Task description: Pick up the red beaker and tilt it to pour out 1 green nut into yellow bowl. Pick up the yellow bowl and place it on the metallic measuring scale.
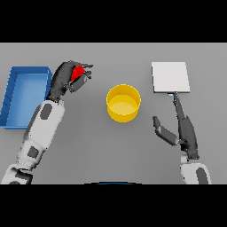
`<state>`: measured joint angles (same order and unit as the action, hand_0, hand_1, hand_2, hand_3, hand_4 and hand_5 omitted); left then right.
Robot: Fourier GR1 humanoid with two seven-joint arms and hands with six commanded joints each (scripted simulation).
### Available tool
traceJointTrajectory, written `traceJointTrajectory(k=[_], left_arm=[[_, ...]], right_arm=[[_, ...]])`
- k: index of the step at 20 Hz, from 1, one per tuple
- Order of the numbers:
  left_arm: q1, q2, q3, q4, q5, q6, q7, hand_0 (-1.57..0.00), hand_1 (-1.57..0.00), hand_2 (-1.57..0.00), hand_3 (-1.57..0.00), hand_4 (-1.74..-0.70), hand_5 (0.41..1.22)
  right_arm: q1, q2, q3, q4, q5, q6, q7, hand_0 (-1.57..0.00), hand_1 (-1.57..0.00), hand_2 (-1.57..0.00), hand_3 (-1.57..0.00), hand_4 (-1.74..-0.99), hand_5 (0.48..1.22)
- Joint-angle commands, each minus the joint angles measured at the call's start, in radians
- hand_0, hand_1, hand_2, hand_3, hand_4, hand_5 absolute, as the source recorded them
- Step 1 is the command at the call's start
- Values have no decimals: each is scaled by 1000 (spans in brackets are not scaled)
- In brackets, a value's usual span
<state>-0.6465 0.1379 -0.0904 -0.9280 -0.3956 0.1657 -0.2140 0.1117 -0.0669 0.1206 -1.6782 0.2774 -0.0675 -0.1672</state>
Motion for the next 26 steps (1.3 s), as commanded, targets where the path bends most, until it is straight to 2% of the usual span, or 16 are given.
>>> traceJointTrajectory(k=[1, 3, 6, 8, 10, 15, 16, 17, 19, 22, 24, 26], left_arm=[[-6, 13, -37, -13, -39, -11, 27, -1559, -1560, -1560, -1555, -1735, 1136], [-4, 21, -87, -45, -82, -27, 64, -1559, -1560, -1560, -1555, -1735, 1127], [-4, 14, -137, -88, -116, -42, 121, -1559, -1560, -1560, -1555, -1735, 1136], [-23, 42, -196, -103, -182, -68, 166, -1564, -1564, -1564, -1561, -1737, 1149], [-87, 74, -266, -87, -266, -111, 210, -1566, -1566, -1566, -1564, -1739, 1153], [-237, 112, -450, -16, -433, -257, 216, -1569, -1570, -1569, -1569, -1740, 1199], [-262, 108, -482, 10, -463, -279, 220, -1570, -1570, -1570, -1569, -1689, 1203], [-296, 112, -507, 31, -483, -316, 220, -1570, -1570, -1570, -1570, -1647, 1207], [-351, 104, -567, 52, -536, -379, 227, -1570, -1570, -1570, -1570, -1582, 1212], [-406, 97, -634, 105, -604, -422, 201, -1571, -1571, -1571, -1571, -1657, 1216], [-441, 93, -682, 126, -652, -452, 195, -1571, -1571, -1571, -1571, -1685, 1218], [-471, 80, -728, 165, -703, -464, 196, -1571, -1571, -1571, -1571, -1705, 1219]], right_arm=[[-3, -2, 0, -9, 0, 0, 12, 1, 1, 1, 1, -1092, 661], [3, -2, -4, -24, -14, 7, 5, 1, 1, 1, 1, -1092, 667], [3, 1, 5, -23, 1, 5, 31, 1, 1, 1, 1, -1092, 664], [12, 9, 19, -32, 5, 10, 28, 1, 1, 1, 1, -1096, 670], [6, -2, 4, -34, -14, 19, 25, 1, 1, 1, 1, -1069, 685], [1, -2, 7, -31, -2, 14, 26, 1, 1, 1, 1, -1068, 689], [-3, -6, 6, -26, 0, 16, 30, 1, 1, 1, 1, -1070, 686], [7, 4, 15, -19, 5, 13, 5, 1, 1, 1, 1, -1066, 684], [-1, 8, 10, -22, -13, 20, 14, 1, 1, 1, 1, -1063, 681], [-8, 0, 1, -18, -19, 25, 42, 1, 1, 1, 1, -1056, 672], [0, 3, 18, -29, -15, 36, 21, 1, 1, 1, 1, -1067, 684], [-10, 4, 16, -17, -16, 37, 42, 1, 1, 1, 1, -1069, 689]])
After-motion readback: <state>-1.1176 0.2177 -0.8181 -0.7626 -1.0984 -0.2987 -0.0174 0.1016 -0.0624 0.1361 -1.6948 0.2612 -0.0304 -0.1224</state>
